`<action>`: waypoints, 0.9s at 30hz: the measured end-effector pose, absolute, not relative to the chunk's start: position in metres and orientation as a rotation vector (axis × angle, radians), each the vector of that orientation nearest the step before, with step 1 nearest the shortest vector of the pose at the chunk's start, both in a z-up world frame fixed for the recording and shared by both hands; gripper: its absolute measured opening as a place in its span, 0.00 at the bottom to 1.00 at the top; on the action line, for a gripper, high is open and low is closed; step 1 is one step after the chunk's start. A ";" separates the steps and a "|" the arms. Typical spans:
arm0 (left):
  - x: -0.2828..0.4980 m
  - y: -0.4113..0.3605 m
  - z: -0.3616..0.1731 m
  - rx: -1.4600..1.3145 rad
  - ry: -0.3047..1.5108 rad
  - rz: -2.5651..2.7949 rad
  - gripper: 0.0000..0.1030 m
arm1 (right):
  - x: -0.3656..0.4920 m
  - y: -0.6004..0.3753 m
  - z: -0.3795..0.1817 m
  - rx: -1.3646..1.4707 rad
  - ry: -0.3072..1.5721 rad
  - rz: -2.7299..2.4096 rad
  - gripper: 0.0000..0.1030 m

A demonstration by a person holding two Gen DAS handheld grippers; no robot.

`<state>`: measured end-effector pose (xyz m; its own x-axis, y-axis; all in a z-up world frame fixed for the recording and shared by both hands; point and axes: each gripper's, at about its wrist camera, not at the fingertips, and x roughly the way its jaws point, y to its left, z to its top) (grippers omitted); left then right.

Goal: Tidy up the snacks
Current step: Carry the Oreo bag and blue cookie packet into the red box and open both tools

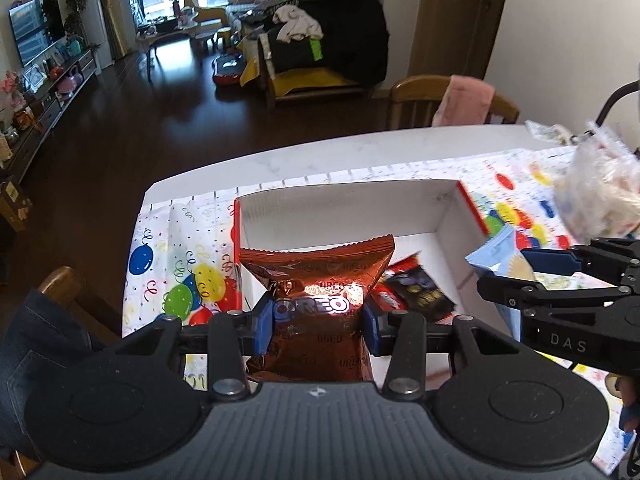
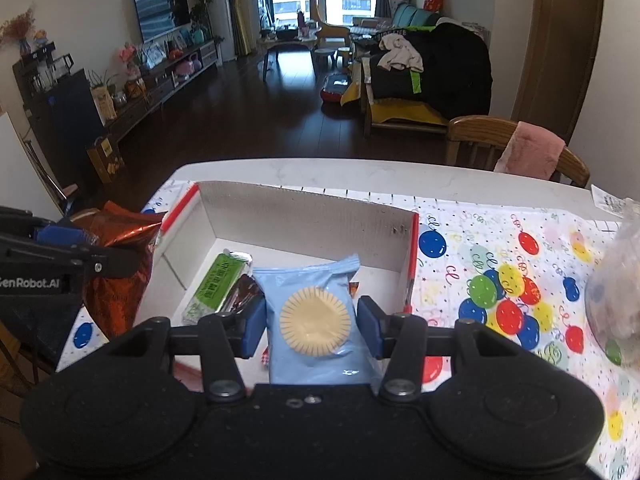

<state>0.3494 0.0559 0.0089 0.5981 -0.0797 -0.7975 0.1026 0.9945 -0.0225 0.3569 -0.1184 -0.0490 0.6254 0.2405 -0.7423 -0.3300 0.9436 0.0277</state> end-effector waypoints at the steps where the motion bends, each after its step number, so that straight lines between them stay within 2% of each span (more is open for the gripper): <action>1: 0.356 0.055 0.006 0.032 0.933 -0.098 0.42 | 0.361 -0.117 -0.052 -0.120 0.837 0.328 0.47; 15: 0.420 0.043 -0.043 0.088 1.082 -0.052 0.42 | 0.399 -0.076 -0.096 -0.234 0.906 0.397 0.47; 27: 0.443 0.032 -0.072 0.155 1.155 -0.058 0.42 | 0.407 -0.060 -0.116 -0.299 0.941 0.422 0.46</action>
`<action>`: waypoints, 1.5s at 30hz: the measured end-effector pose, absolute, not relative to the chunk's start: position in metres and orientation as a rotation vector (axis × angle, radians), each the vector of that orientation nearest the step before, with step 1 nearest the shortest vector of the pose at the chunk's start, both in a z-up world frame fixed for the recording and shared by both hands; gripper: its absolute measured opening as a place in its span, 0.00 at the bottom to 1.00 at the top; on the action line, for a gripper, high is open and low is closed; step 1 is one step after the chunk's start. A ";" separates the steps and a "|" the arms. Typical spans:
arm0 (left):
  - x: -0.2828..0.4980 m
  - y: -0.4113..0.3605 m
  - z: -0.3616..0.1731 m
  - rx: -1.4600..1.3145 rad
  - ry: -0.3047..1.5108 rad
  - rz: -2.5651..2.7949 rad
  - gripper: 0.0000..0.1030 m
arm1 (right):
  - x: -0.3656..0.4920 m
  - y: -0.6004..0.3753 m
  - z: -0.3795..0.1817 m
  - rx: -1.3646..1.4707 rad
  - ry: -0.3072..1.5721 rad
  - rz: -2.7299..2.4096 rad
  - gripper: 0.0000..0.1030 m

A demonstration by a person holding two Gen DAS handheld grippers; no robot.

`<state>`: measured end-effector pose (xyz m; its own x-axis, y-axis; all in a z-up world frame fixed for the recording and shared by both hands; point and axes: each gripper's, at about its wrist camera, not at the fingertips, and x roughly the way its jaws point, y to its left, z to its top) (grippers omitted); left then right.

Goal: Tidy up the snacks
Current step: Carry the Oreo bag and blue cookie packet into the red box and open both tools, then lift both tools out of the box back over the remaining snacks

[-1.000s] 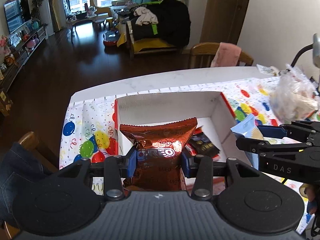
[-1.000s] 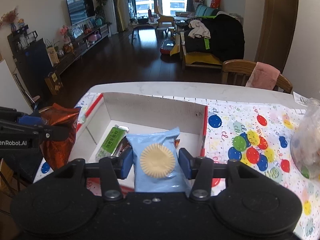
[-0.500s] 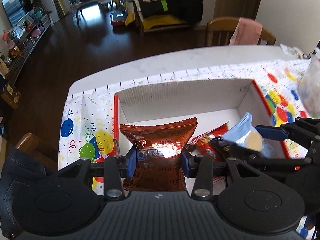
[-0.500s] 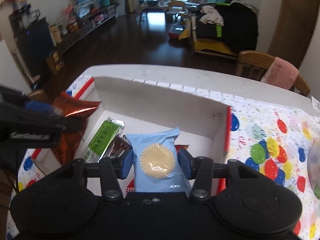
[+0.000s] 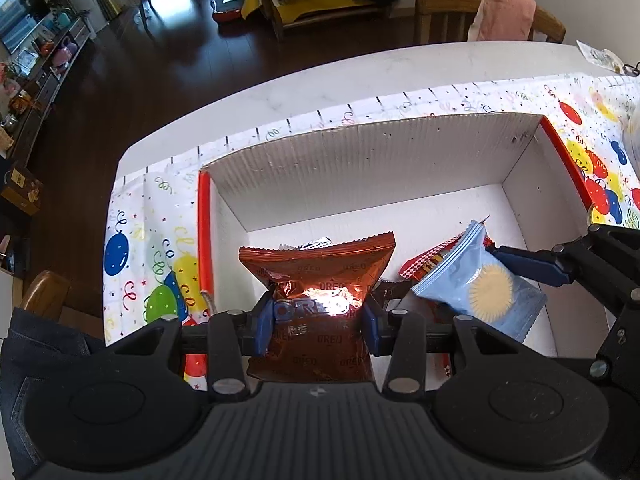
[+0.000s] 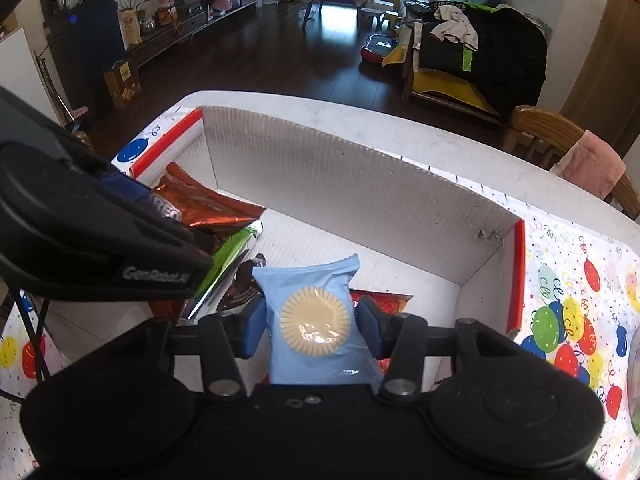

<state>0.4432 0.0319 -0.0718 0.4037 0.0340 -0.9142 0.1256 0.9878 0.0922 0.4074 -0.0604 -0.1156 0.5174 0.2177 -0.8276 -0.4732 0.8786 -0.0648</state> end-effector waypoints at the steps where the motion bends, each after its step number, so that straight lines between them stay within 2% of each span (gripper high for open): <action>1: 0.444 0.031 -0.072 0.158 1.157 -0.059 0.42 | 0.407 -0.060 -0.116 -0.300 0.945 0.424 0.46; 17: 0.439 0.019 -0.071 0.218 1.141 -0.079 0.43 | 0.404 -0.058 -0.116 -0.299 0.955 0.442 0.46; 20: 0.434 0.021 -0.066 0.207 1.127 -0.078 0.49 | 0.399 -0.065 -0.109 -0.277 0.945 0.442 0.48; 22: 0.430 0.023 -0.062 0.195 1.117 -0.081 0.50 | 0.396 -0.070 -0.104 -0.260 0.937 0.446 0.49; 31: 0.402 0.036 -0.038 0.126 1.035 -0.095 0.50 | 0.374 -0.089 -0.075 -0.175 0.881 0.461 0.61; 37: 0.377 0.041 -0.018 0.095 0.978 -0.113 0.50 | 0.355 -0.097 -0.057 -0.136 0.834 0.468 0.65; 40: 0.363 0.042 -0.009 0.082 0.947 -0.128 0.57 | 0.346 -0.100 -0.050 -0.114 0.816 0.474 0.71; 45: 0.340 0.044 0.004 0.080 0.905 -0.153 0.58 | 0.331 -0.102 -0.040 -0.088 0.791 0.478 0.76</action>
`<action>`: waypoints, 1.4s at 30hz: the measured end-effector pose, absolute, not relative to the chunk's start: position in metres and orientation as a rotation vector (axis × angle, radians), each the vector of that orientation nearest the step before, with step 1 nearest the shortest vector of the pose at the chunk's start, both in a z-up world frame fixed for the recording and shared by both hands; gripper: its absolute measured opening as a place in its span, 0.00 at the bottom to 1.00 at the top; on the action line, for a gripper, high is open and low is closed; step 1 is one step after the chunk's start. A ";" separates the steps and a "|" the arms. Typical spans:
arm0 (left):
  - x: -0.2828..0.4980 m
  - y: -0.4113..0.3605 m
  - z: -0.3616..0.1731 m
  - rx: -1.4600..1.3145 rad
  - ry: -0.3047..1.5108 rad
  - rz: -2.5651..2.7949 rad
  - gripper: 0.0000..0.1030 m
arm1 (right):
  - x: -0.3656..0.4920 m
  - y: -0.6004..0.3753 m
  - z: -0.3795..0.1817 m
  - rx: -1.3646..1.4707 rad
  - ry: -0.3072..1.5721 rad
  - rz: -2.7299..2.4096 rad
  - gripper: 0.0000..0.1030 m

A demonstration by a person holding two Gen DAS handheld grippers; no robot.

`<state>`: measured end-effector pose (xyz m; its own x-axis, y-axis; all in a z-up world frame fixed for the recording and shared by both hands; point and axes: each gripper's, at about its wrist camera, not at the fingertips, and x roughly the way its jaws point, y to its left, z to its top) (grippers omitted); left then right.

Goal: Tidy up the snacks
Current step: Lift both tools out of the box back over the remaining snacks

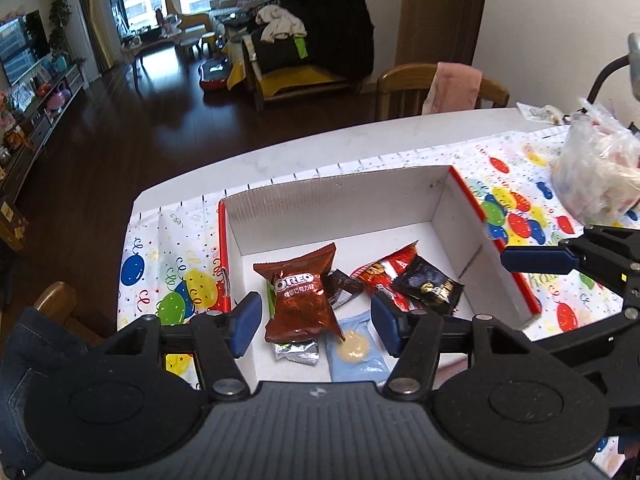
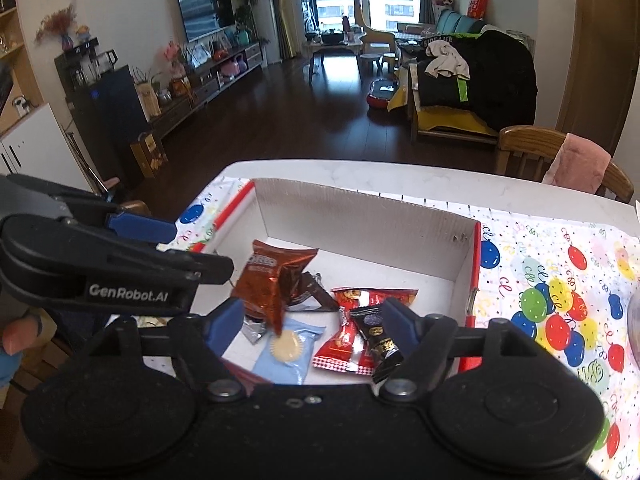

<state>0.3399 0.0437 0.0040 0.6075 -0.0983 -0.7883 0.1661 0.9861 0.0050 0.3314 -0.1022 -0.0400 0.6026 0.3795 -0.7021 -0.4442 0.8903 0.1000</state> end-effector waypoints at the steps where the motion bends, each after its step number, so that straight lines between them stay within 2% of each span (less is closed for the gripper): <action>1: 0.336 0.045 0.006 0.078 0.896 -0.156 0.58 | 0.329 -0.103 -0.038 -0.084 0.787 0.479 0.77; 12: 0.289 0.058 0.024 0.035 0.820 -0.183 0.66 | 0.288 -0.109 -0.025 -0.045 0.728 0.502 0.87; 18: 0.264 0.067 0.026 0.017 0.808 -0.199 0.71 | 0.266 -0.116 -0.024 -0.005 0.686 0.531 1.00; 26: 0.233 0.077 0.019 -0.002 0.797 -0.221 0.76 | 0.239 -0.126 -0.031 0.041 0.647 0.551 1.00; 42: 0.182 0.087 -0.031 -0.012 0.867 -0.240 0.76 | 0.190 -0.132 -0.076 -0.103 0.647 0.472 1.00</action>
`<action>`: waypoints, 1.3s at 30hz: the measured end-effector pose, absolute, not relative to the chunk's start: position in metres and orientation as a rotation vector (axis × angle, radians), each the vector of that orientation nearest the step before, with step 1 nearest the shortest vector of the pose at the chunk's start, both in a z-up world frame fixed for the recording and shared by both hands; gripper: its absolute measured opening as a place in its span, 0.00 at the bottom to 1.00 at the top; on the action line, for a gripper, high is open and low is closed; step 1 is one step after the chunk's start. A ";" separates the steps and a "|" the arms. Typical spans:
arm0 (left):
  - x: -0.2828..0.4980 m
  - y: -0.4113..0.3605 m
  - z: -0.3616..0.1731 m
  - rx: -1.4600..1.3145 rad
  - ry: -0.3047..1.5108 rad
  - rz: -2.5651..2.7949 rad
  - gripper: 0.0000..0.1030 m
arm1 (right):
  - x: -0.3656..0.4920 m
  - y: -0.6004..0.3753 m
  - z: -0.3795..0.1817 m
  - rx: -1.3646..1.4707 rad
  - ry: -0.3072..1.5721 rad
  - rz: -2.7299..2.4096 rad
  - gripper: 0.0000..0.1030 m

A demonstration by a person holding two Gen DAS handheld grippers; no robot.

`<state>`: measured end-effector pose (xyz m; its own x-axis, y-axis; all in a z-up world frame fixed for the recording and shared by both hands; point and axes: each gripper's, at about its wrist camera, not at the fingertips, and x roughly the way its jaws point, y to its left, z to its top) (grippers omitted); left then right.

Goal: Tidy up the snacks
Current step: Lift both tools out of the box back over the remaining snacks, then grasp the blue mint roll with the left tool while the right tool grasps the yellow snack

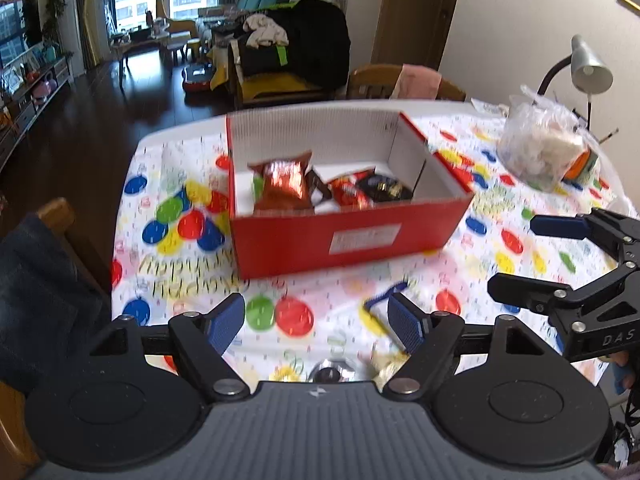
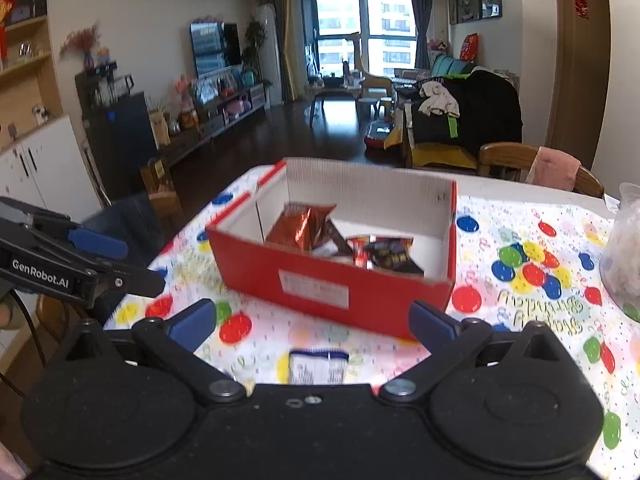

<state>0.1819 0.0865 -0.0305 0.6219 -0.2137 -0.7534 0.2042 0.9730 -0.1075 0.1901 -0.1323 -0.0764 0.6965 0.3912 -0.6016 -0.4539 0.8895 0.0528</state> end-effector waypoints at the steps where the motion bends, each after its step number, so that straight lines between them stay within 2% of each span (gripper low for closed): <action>1: 0.180 0.087 -0.035 -0.011 0.878 -0.243 0.76 | 0.189 -0.131 -0.079 -0.112 0.653 0.474 1.00; 13: 0.160 0.080 -0.084 0.061 0.967 -0.287 0.76 | 0.174 -0.129 -0.125 -0.165 0.779 0.474 0.97; 24: 0.158 0.066 -0.114 0.121 1.028 -0.325 0.75 | 0.179 -0.126 -0.161 -0.197 0.899 0.468 0.78; 29: 0.164 0.062 -0.124 0.132 1.056 -0.335 0.64 | 0.185 -0.118 -0.172 -0.215 0.923 0.476 0.74; 32: 0.167 0.062 -0.129 0.121 1.079 -0.344 0.53 | 0.189 -0.112 -0.178 -0.235 0.931 0.480 0.71; 39: 0.170 0.061 -0.137 0.131 1.095 -0.355 0.41 | 0.198 -0.106 -0.184 -0.230 0.954 0.491 0.62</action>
